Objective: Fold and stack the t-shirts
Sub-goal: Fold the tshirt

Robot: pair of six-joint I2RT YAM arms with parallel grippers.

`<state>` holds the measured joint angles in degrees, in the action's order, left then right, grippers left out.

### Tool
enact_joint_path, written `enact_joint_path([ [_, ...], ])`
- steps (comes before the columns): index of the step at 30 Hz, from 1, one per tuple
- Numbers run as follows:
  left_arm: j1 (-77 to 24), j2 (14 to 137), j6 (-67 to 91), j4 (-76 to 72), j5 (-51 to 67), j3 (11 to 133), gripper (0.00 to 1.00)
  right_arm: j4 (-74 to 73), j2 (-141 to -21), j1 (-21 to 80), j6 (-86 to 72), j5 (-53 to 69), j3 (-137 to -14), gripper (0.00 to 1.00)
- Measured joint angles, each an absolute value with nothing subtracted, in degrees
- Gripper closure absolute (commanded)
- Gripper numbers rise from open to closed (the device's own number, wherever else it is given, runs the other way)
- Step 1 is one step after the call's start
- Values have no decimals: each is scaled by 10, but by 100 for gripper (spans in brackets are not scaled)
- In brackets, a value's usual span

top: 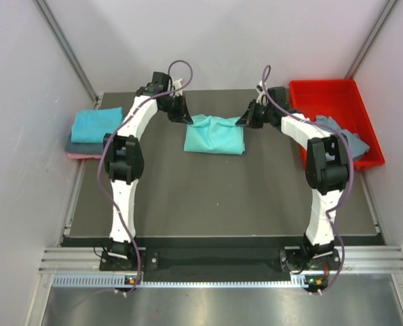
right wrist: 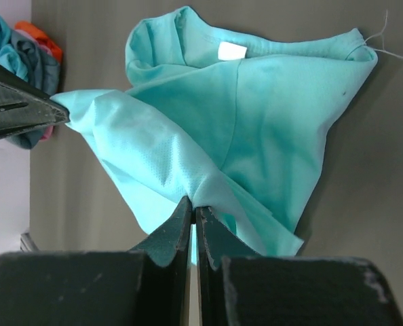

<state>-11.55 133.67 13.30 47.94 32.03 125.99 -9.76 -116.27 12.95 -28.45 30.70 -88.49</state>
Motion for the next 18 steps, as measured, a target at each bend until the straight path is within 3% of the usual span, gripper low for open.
enact_joint_path([
  [18,-115,1425,132,430,281,1357,100,-91,-1240,120,-281,272,-978,100],
])
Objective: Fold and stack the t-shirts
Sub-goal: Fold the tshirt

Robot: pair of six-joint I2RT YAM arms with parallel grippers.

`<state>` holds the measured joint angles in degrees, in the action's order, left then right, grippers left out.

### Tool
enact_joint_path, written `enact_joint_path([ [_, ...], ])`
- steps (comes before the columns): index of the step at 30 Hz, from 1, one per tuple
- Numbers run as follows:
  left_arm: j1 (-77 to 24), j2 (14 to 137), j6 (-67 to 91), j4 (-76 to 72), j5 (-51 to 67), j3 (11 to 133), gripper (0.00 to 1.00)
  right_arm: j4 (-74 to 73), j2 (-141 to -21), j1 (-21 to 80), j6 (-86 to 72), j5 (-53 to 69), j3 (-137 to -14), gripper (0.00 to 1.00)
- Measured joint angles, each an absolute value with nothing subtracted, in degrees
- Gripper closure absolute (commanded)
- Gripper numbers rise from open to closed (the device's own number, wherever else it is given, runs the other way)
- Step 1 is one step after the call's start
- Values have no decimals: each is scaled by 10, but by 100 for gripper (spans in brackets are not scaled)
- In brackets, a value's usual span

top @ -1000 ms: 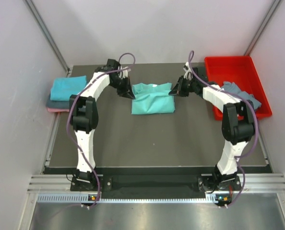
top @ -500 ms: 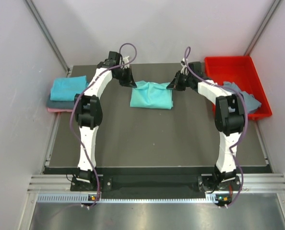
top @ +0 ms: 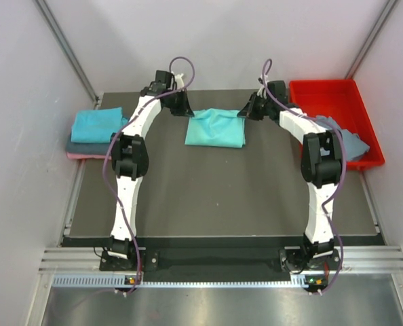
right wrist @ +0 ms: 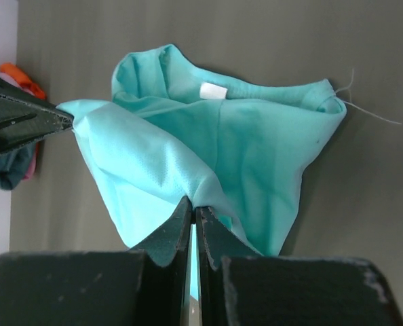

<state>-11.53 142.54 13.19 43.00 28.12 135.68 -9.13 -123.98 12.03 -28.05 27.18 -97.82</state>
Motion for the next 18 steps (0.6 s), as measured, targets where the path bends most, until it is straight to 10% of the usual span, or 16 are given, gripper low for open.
enact_joint_path([
  [18,-123,1493,118,311,243,1403,100,-81,-1309,104,-278,250,-1036,100],
])
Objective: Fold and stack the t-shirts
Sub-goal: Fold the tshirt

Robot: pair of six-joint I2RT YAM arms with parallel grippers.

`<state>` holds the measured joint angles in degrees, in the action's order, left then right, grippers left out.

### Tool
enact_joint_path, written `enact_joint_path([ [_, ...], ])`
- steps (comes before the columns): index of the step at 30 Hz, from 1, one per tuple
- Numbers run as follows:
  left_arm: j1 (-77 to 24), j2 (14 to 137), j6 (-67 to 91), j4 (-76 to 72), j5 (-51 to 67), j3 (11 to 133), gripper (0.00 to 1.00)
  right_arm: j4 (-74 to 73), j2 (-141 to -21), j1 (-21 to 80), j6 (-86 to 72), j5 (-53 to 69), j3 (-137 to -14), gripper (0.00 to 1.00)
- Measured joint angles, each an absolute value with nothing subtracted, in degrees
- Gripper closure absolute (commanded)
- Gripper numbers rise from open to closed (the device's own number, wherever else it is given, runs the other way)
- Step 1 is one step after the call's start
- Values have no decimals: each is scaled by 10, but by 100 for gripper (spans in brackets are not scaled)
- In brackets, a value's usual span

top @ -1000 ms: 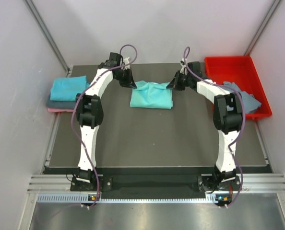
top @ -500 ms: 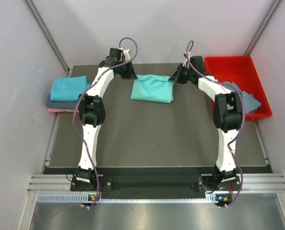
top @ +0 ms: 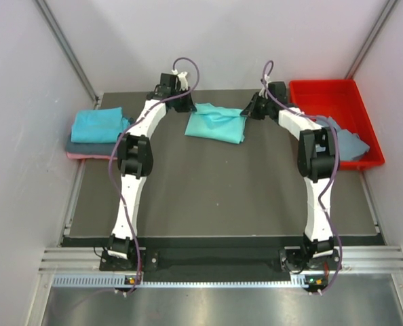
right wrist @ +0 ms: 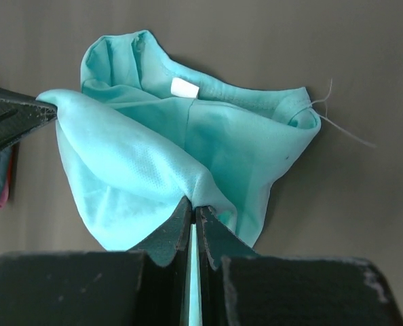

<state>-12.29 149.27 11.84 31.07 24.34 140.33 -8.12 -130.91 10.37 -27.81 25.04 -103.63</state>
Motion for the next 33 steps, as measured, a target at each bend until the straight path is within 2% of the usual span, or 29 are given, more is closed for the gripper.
enact_joint_path([
  [7,-130,1404,129,321,263,1301,100,-90,-1236,94,-285,267,-961,100],
  [19,-156,1070,175,335,306,995,100,-96,-951,90,-301,311,-716,100],
  [28,-189,926,193,352,321,757,100,-150,-800,96,-295,320,-547,100],
  [33,-208,842,195,375,322,688,100,-201,-692,100,-273,326,-485,100],
])
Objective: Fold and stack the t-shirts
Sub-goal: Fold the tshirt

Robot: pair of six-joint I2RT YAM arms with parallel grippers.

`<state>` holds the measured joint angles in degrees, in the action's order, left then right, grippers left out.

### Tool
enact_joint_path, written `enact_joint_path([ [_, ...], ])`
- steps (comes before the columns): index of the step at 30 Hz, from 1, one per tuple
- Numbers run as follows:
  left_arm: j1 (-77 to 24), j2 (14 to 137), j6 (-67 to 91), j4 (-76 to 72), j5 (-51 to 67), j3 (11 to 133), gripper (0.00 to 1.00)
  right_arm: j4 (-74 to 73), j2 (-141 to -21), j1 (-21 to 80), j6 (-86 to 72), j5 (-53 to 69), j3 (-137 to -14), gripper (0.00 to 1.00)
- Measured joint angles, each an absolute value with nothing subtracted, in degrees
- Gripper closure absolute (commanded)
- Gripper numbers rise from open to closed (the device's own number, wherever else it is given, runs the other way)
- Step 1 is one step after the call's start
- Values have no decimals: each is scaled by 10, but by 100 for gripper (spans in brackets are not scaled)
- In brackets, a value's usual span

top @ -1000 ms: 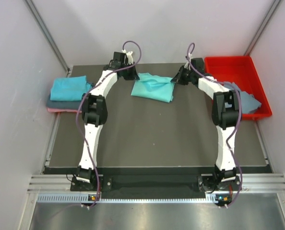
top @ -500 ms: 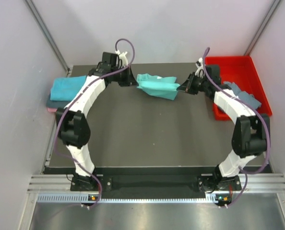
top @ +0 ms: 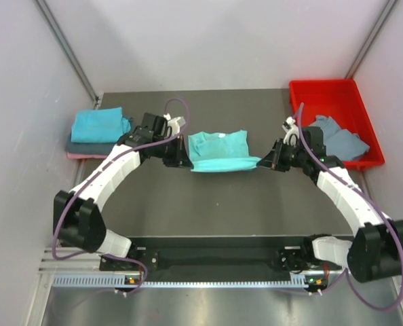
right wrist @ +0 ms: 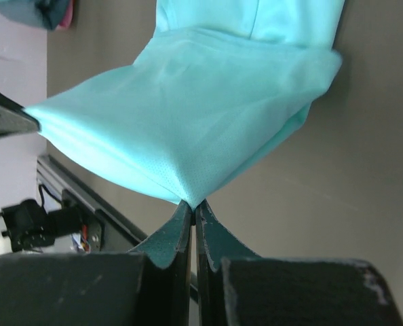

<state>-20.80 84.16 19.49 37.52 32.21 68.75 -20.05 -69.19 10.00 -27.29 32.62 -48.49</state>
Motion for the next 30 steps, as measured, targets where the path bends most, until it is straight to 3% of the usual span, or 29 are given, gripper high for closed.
enact_joint_path([
  [7,-209,779,191,382,321,666,100,-218,-655,101,-261,333,-453,100],
  [16,-199,865,192,373,317,685,100,-159,-812,101,-269,329,-530,100],
  [30,-133,1105,188,368,298,957,100,-108,-1003,104,-273,325,-740,100],
])
